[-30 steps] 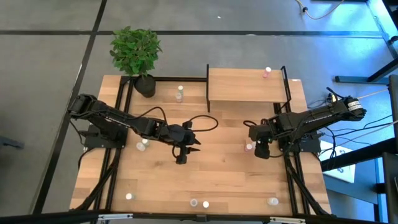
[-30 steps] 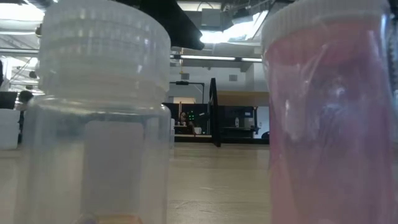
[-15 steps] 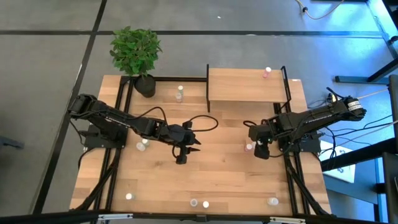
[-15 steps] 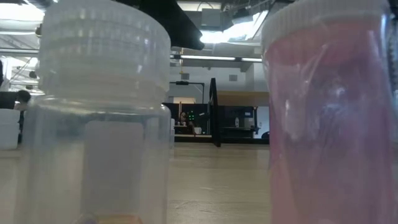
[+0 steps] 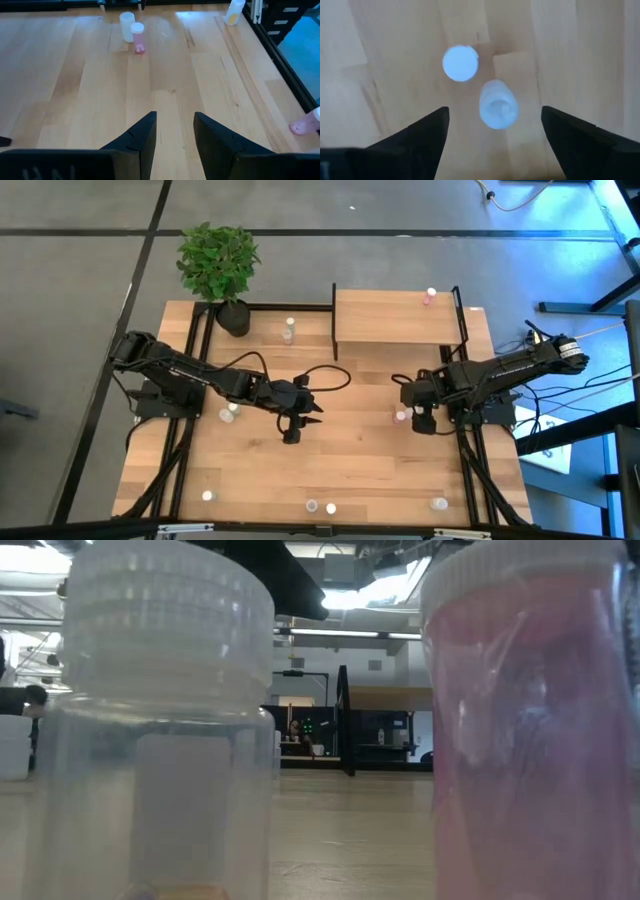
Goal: Pick and place medicine bottles onto shelf by color
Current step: Put the top right white pill bottle on the shelf
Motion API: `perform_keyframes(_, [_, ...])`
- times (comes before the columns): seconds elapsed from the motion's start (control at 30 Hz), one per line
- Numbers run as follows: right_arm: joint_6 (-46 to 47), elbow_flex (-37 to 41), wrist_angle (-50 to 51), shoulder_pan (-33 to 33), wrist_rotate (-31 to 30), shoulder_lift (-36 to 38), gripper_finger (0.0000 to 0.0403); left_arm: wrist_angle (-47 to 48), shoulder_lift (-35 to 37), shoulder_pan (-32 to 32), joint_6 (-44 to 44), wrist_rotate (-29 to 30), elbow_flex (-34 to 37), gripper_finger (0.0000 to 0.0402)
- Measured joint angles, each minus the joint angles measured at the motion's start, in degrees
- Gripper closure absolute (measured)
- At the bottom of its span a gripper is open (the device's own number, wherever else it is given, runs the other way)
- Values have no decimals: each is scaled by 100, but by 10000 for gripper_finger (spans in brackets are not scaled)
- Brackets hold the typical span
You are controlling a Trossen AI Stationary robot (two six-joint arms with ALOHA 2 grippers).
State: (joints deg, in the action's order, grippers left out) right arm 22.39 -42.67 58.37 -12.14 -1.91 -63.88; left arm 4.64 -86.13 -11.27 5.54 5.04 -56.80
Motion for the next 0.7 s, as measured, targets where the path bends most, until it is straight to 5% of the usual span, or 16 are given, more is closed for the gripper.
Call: perform_keyframes(0.7, [145,875,-951,31,4,-2,83,0,0,0,1,0,0,278])
